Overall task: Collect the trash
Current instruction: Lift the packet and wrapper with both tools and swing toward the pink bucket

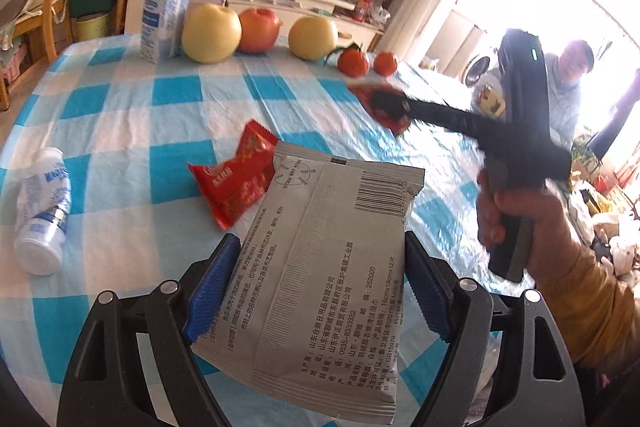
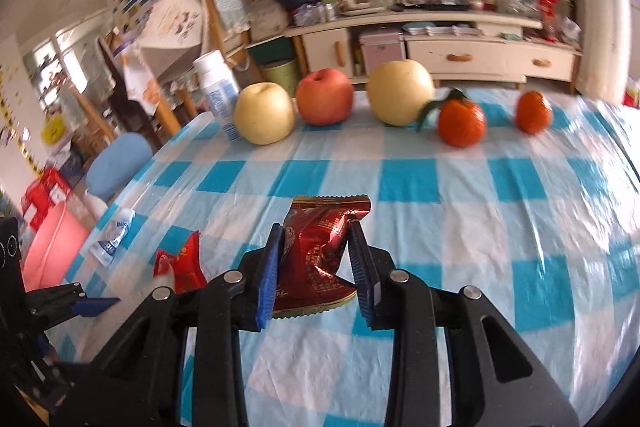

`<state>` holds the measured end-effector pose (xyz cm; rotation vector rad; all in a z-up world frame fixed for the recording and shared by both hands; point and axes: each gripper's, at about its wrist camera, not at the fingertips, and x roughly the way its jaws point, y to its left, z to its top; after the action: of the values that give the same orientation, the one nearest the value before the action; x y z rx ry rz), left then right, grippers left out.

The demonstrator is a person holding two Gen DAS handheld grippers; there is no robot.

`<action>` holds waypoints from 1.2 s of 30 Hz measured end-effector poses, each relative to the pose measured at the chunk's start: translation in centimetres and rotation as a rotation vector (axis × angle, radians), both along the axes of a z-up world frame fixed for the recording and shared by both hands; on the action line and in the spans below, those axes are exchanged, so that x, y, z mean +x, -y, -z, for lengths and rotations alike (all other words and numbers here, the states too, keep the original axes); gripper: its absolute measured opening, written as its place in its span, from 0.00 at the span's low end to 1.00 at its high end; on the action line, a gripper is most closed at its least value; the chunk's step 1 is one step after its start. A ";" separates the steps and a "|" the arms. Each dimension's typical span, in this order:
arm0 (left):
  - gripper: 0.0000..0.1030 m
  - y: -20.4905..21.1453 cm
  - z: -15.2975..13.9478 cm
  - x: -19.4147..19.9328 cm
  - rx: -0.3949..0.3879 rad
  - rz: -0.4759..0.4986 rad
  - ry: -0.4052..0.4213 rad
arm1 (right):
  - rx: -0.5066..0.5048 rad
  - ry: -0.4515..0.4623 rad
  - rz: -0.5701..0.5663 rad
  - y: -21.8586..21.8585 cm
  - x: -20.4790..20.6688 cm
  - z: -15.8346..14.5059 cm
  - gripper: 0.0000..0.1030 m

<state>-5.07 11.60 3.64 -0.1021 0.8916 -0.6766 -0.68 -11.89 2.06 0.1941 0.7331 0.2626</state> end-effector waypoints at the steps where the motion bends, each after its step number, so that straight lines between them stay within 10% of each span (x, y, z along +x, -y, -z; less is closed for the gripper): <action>1: 0.78 -0.2 -0.3 0.0 -0.007 -0.009 0.005 | 0.010 -0.002 0.011 0.2 -0.4 0.1 0.33; 26: 0.78 -8.8 -5.7 -2.1 -0.016 -0.306 0.196 | 0.033 -0.005 -0.120 -12.1 -8.0 -2.7 0.33; 36: 0.78 -17.4 -7.9 -3.9 -0.018 -0.577 0.254 | 0.077 -0.003 -0.303 -21.8 -8.1 -4.9 0.33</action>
<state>-8.92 29.04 11.53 -0.2715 0.5690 -0.1515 -8.77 9.92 6.95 0.1557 0.7554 0.5799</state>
